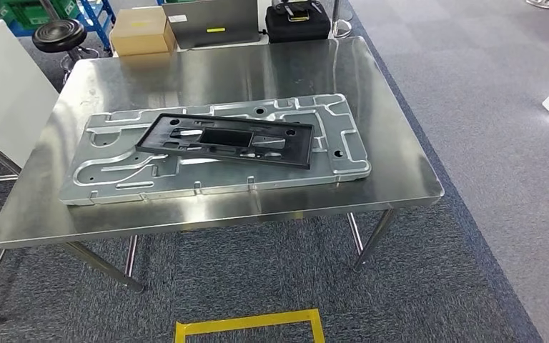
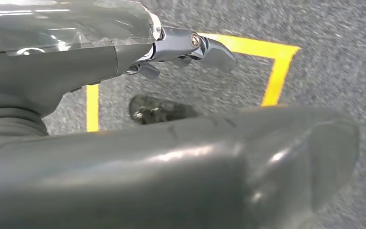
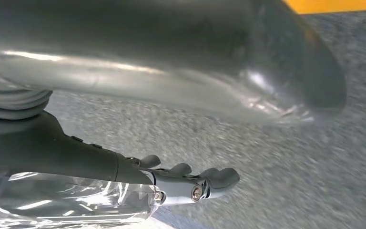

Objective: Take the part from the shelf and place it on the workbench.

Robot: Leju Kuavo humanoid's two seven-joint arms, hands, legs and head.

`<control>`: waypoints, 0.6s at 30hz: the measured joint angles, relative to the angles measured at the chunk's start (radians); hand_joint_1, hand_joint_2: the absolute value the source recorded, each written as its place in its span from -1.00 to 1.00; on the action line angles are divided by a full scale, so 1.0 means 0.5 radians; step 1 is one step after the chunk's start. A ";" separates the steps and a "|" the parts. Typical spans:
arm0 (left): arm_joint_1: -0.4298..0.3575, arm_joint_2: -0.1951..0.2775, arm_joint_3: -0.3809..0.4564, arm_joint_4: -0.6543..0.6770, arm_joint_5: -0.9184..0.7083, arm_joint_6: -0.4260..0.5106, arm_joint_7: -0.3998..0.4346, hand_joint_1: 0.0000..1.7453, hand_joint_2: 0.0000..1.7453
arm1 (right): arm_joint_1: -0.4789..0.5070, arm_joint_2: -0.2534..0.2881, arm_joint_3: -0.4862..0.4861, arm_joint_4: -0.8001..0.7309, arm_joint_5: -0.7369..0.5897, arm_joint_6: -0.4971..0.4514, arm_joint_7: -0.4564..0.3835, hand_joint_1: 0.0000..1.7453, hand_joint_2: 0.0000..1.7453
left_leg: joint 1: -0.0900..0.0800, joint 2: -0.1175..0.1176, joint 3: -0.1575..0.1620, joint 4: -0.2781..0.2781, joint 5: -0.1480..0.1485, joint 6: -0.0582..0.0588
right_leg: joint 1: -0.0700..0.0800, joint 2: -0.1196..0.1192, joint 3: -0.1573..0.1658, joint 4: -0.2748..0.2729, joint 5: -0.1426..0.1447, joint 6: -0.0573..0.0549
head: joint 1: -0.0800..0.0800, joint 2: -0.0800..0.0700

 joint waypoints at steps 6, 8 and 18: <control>-0.009 -0.008 -0.008 0.000 0.000 0.011 0.020 -1.00 -1.00 | -0.008 0.000 -0.005 0.068 0.030 0.118 0.034 -1.00 -1.00 | 0.005 0.000 0.312 -0.195 0.100 0.010 | 0.009 -0.002 -0.157 0.019 0.118 0.020 | 0.000 0.000; -0.021 -0.008 -0.008 0.000 0.000 0.011 0.021 -1.00 -1.00 | -0.014 0.001 -0.004 0.082 0.041 0.145 0.034 -1.00 -1.00 | -0.007 -0.001 0.453 -0.420 0.090 0.036 | 0.010 -0.004 -0.176 0.020 0.156 0.042 | 0.000 0.000; -0.022 -0.018 -0.039 0.000 -0.001 -0.011 0.027 -1.00 -1.00 | -0.026 -0.004 -0.004 0.125 0.071 0.246 0.029 -1.00 -1.00 | -0.006 0.019 0.246 -0.462 0.279 0.120 | -0.007 0.005 -0.284 0.579 -0.202 0.123 | 0.000 0.000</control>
